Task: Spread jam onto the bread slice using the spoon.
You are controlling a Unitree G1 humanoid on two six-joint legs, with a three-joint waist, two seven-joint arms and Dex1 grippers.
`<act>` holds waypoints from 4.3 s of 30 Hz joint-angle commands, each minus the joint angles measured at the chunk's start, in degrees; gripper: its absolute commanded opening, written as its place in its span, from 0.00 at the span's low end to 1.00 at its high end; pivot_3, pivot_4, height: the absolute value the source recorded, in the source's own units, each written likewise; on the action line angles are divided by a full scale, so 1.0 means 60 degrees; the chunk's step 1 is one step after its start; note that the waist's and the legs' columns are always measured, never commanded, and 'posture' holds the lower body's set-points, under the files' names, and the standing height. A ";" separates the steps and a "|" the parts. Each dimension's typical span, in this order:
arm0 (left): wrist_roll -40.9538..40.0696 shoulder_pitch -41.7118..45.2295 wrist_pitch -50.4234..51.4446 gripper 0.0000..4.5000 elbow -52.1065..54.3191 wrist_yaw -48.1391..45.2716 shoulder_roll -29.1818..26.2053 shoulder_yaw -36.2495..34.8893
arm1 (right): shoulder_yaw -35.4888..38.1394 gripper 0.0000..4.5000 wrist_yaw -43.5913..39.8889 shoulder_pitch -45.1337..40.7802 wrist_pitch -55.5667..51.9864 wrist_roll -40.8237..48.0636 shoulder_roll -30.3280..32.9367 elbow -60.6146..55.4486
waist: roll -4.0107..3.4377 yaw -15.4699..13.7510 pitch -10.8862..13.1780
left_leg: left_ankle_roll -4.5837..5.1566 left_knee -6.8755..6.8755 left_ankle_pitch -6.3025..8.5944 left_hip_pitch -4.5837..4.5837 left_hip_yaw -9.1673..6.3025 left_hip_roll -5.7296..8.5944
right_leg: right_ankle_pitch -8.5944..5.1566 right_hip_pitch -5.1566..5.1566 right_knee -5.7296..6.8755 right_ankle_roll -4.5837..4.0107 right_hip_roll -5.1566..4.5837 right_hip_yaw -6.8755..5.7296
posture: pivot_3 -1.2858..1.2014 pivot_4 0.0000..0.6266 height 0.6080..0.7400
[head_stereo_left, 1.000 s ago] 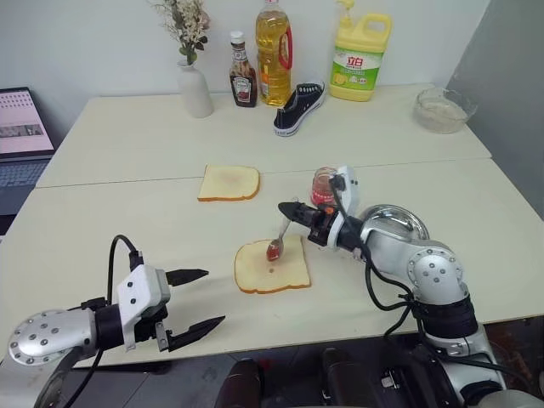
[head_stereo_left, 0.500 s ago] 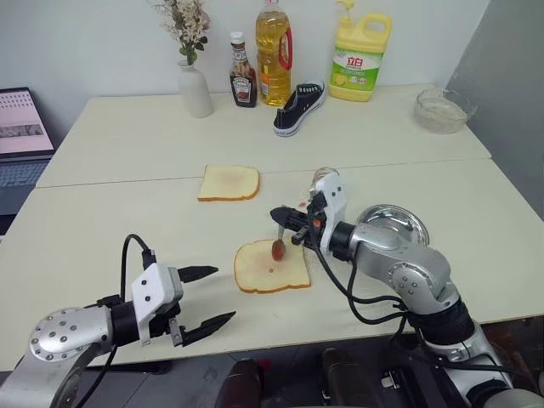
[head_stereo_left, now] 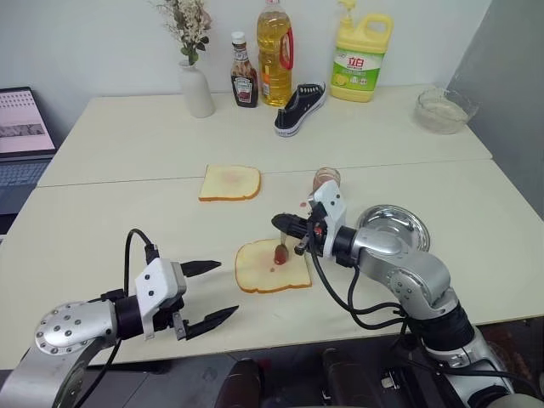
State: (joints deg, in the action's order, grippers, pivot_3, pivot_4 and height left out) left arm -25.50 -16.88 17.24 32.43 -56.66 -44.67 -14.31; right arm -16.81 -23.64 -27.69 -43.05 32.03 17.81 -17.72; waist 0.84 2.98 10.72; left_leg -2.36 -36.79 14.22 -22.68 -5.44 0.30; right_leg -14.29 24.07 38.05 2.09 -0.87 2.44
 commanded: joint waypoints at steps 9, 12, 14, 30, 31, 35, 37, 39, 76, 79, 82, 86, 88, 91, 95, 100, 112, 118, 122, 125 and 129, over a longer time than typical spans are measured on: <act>-0.0054 0.0196 -0.0144 1.00 -0.0093 0.0047 -0.0027 -0.0007 | 0.2592 0.01 0.1022 -0.0547 -0.2848 0.2756 -0.1400 -0.0341 | 0.0002 -0.0007 -0.0001 | 0.0000 -0.0001 0.0000 0.0002 -0.0004 0.0001 | 0.0021 0.0001 0.0009 -0.0033 0.0014 -0.0005 | 0.52 0.24 1.00; -0.0051 0.0192 -0.0149 1.00 -0.0120 0.0009 -0.0042 -0.0012 | 0.3068 0.01 0.1579 -0.0516 -0.3507 0.3450 -0.2145 0.0083 | 0.0002 0.0011 -0.0001 | 0.0000 0.0001 0.0000 0.0003 -0.0006 0.0000 | 0.0024 0.0000 0.0009 -0.0039 0.0016 -0.0005 | 0.52 0.24 1.00; -0.0047 0.0188 -0.0152 1.00 -0.0131 -0.0006 -0.0044 0.0001 | 0.3062 0.01 0.1736 -0.0433 -0.3564 0.3412 -0.2458 0.0452 | 0.0002 0.0021 -0.0001 | 0.0000 0.0001 0.0000 0.0003 -0.0005 0.0001 | 0.0025 0.0000 0.0009 -0.0041 0.0016 -0.0004 | 0.52 0.24 1.00; -0.0054 0.0100 -0.0228 1.00 -0.0192 -0.0158 -0.0102 0.0028 | 0.3174 0.01 0.0555 -0.0453 -0.2233 0.1830 -0.1628 0.2905 | 0.0002 -0.0025 -0.0001 | 0.0000 -0.0004 0.0000 0.0010 -0.0003 0.0007 | 0.0021 -0.0007 0.0009 -0.0033 0.0015 -0.0003 | 0.52 0.24 1.00; -0.0053 0.0120 -0.0243 1.00 -0.0217 -0.0187 -0.0109 0.0047 | 0.3309 0.01 0.0566 -0.0450 -0.2306 0.1914 -0.1565 0.2902 | 0.0002 -0.0044 -0.0001 | 0.0000 -0.0005 0.0000 0.0009 -0.0003 0.0007 | 0.0022 -0.0007 0.0009 -0.0034 0.0014 -0.0003 | 0.52 0.24 1.00; -0.0051 0.0255 -0.0243 1.00 -0.0303 -0.0222 -0.0088 0.0128 | 0.3598 0.01 0.0575 -0.0389 -0.2561 0.2074 -0.1376 0.2790 | 0.0003 -0.0080 -0.0002 | 0.0000 -0.0010 0.0000 0.0010 -0.0001 0.0009 | 0.0022 -0.0013 0.0007 -0.0032 0.0010 0.0000 | 0.52 0.24 1.00; -0.0044 0.0316 -0.0250 1.00 -0.0339 -0.0254 -0.0074 0.0172 | 0.3796 0.01 0.0635 -0.0339 -0.2726 0.2180 -0.1318 0.2730 | 0.0003 -0.0082 -0.0002 | 0.0000 -0.0010 0.0000 0.0012 -0.0001 0.0010 | 0.0021 -0.0013 0.0008 -0.0031 0.0011 -0.0001 | 0.52 0.24 1.00; -0.0037 0.0363 -0.0262 1.00 -0.0379 -0.0287 -0.0069 0.0197 | 0.3935 0.01 0.0679 -0.0296 -0.2841 0.2235 -0.1285 0.2697 | 0.0003 -0.0081 -0.0002 | 0.0000 -0.0009 0.0000 0.0013 -0.0001 0.0010 | 0.0021 -0.0012 0.0009 -0.0032 0.0013 -0.0001 | 0.52 0.24 1.00; 0.0008 0.1016 -0.0249 1.00 -0.0592 -0.0195 0.0035 0.0740 | 0.3999 0.01 0.1025 -0.0306 -0.3677 0.2573 -0.1440 0.2415 | 0.0003 -0.0029 -0.0003 | 0.0001 -0.0007 0.0000 0.0013 -0.0002 0.0003 | 0.0020 -0.0010 0.0009 -0.0029 0.0034 0.0002 | 0.52 0.24 1.00; -0.0014 0.1289 -0.0233 1.00 -0.0733 -0.0216 0.0031 0.0865 | 0.4480 0.01 0.1539 -0.0592 -0.3979 0.3089 -0.1752 0.2078 | 0.0003 -0.0027 -0.0003 | 0.0001 -0.0007 0.0000 0.0014 -0.0001 0.0002 | 0.0022 -0.0010 0.0012 -0.0032 0.0033 0.0003 | 0.52 0.24 1.00; -0.0060 0.1703 -0.0222 1.00 -0.0960 -0.0307 -0.0047 0.0896 | 0.5161 0.01 0.2324 -0.1124 -0.4233 0.3788 -0.2230 0.1749 | 0.0001 -0.0015 -0.0002 | 0.0001 -0.0007 0.0000 0.0012 -0.0003 -0.0003 | 0.0022 -0.0003 0.0018 -0.0032 0.0040 0.0002 | 0.52 0.24 1.00; -0.0413 0.2946 0.0367 1.00 -0.1282 -0.0590 -0.0446 0.0941 | 0.6133 0.01 0.3651 -0.1921 -0.4447 0.4894 -0.2665 0.1251 | 0.0001 -0.0011 -0.0002 | 0.0001 -0.0005 0.0000 0.0009 -0.0007 -0.0009 | 0.0027 -0.0001 0.0018 -0.0040 0.0047 -0.0002 | 0.52 0.24 1.00; -0.0611 0.3765 0.0838 1.00 -0.1446 -0.0806 -0.0714 0.1104 | 0.6418 0.01 0.4201 -0.2000 -0.4553 0.5343 -0.2659 0.0922 | 0.0002 -0.0034 -0.0002 | 0.0001 -0.0012 0.0000 -0.0004 -0.0029 -0.0008 | 0.0031 0.0001 0.0019 -0.0045 0.0053 -0.0022 | 0.52 0.24 1.00; -0.1014 0.5270 0.1711 1.00 -0.1415 -0.1238 -0.1030 0.1693 | 0.6939 0.01 0.5240 -0.1759 -0.4596 0.6253 -0.2356 0.0131 | 0.0002 -0.0093 -0.0002 | 0.0001 -0.0011 0.0000 -0.0006 -0.0029 -0.0003 | 0.0029 -0.0005 0.0010 -0.0042 0.0051 -0.0021 | 0.52 0.24 1.00; -0.1118 0.6858 0.2419 1.00 -0.1457 -0.1276 -0.0681 0.2583 | 0.7406 0.01 0.6777 -0.1401 -0.4204 0.7622 -0.1754 -0.0704 | -0.0002 -0.0083 0.0001 | 0.0001 -0.0012 0.0000 -0.0016 -0.0007 0.0007 | 0.0041 0.0001 0.0001 -0.0054 0.0035 -0.0008 | 0.52 0.24 1.00; -0.0244 0.8358 0.2252 1.00 -0.2201 -0.0991 0.0666 0.4133 | 0.7986 0.01 0.8084 -0.0488 -0.3331 0.8399 -0.0342 -0.1509 | -0.0002 -0.0077 0.0000 | 0.0001 -0.0013 0.0000 -0.0018 -0.0012 0.0008 | 0.0041 0.0001 0.0006 -0.0055 0.0036 -0.0010 | 0.52 0.24 1.00; 0.2153 0.9923 -0.0031 1.00 -0.5366 -0.0487 0.3344 0.5843 | 0.8661 0.01 0.6168 0.2911 -0.1213 0.6729 0.1269 -0.0415 | -0.0007 -0.0058 -0.0005 | 0.0004 -0.0017 -0.0001 -0.0001 0.0010 0.0003 | 0.0020 -0.0007 0.0010 -0.0019 0.0054 0.0019 | 0.52 0.24 1.00; 0.2393 0.9793 -0.0155 1.00 -0.5531 -0.0514 0.3749 0.5838 | 0.8438 0.01 0.5040 0.2585 -0.0212 0.5713 0.1209 0.1525 | -0.0008 -0.0034 -0.0005 | 0.0004 -0.0018 -0.0002 0.0002 0.0025 0.0003 | 0.0025 -0.0004 0.0015 -0.0023 0.0054 0.0034 | 0.52 0.24 1.00; 0.2490 0.9505 -0.0037 1.00 -0.5224 -0.0527 0.3649 0.5868 | 0.8369 0.01 0.4352 0.2012 0.0352 0.5156 0.1173 0.2822 | -0.0015 -0.0025 -0.0009 | 0.0004 -0.0017 -0.0002 0.0010 0.0034 0.0003 | 0.0028 -0.0005 0.0016 -0.0028 0.0054 0.0042 | 0.52 0.24 1.00; 0.2545 0.9419 0.0051 1.00 -0.5096 -0.0496 0.3644 0.5845 | 0.8211 0.01 0.3892 0.1769 0.0475 0.4856 0.1144 0.3370 | -0.0015 -0.0047 -0.0009 | 0.0004 -0.0019 -0.0002 0.0010 0.0032 0.0002 | 0.0030 -0.0006 0.0019 -0.0031 0.0054 0.0040 | 0.52 0.24 1.00; 0.2570 0.9362 0.0167 1.00 -0.4971 -0.0454 0.3629 0.5781 | 0.8201 0.16 0.3562 0.1650 0.0625 0.4512 0.1060 0.3940 | -0.0016 -0.0082 -0.0010 | 0.0004 -0.0021 -0.0002 0.0010 0.0031 0.0004 | 0.0036 -0.0012 0.0017 -0.0037 0.0052 0.0039 | 0.52 0.24 1.00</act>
State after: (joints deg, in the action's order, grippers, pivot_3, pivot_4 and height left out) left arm -10.10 39.20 18.34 0.18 -59.54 -22.74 21.04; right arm 31.86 -1.06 -17.21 -40.29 59.58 24.12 5.71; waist 0.74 2.49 10.67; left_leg -2.34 -36.92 14.21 -22.62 -5.25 0.33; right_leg -14.02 24.01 38.15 1.79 -0.56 2.68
